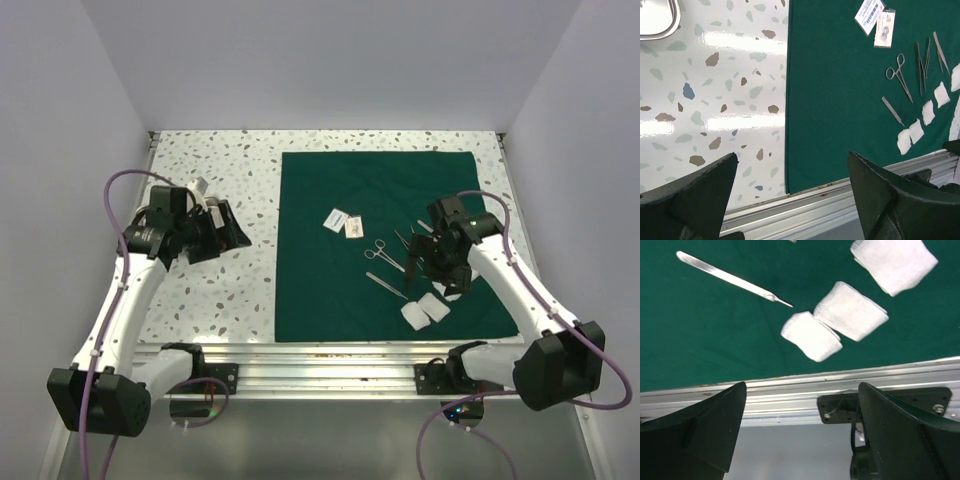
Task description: Prepare the surgical pack
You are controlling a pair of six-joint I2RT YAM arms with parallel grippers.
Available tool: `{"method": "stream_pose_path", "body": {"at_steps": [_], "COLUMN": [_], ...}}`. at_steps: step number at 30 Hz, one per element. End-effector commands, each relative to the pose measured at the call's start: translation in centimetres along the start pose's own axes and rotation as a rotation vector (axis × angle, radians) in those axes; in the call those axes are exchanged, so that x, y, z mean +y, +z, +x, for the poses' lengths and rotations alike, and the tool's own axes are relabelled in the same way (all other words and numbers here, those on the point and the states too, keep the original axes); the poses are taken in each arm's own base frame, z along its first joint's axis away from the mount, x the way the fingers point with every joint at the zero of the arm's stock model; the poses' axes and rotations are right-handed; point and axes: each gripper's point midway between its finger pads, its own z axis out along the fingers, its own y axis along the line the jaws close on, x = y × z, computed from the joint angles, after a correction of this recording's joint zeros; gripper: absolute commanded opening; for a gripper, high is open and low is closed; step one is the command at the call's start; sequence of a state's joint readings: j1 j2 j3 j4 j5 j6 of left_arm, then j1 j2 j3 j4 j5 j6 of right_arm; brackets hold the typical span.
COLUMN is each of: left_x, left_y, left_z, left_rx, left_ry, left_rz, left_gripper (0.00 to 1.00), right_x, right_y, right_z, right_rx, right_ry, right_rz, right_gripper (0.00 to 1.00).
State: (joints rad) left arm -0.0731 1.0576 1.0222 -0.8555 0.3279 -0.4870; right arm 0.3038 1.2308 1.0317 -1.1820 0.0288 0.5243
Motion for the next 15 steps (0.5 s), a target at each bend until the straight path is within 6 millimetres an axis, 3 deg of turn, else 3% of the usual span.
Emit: {"method": "stream_pose_path", "body": {"at_steps": [1,5,9,13,15], "left_x": [-0.2,-0.6,-1.3,-3.0,-4.3], "left_y": [0.6,0.6,0.7,0.6,0.8], "left_z": [0.2,0.3,0.5,0.7,1.6], "left_rx": [0.022,0.029,0.058,0.067,0.087], "left_ry": [0.043,0.083,0.134,0.194,0.232], "left_rz": [-0.004,-0.017,-0.028,-0.01,0.017], "left_gripper": [0.94,0.93,0.92,0.92,0.92], "right_x": [2.2,1.1,-1.1,-5.5,-6.8], "right_y": [-1.0,0.7,0.7,1.8,2.2], "right_z": [-2.8,-4.1,-6.4,-9.1,-10.4], "right_rx": [-0.088,-0.043,-0.093,-0.132,-0.166], "right_ry": [0.063,0.107,0.187,0.407,0.464], "right_rz": [-0.123,-0.075,-0.058,-0.092,-0.114], "right_gripper": [0.97,0.92,0.89,0.73,0.66]}}
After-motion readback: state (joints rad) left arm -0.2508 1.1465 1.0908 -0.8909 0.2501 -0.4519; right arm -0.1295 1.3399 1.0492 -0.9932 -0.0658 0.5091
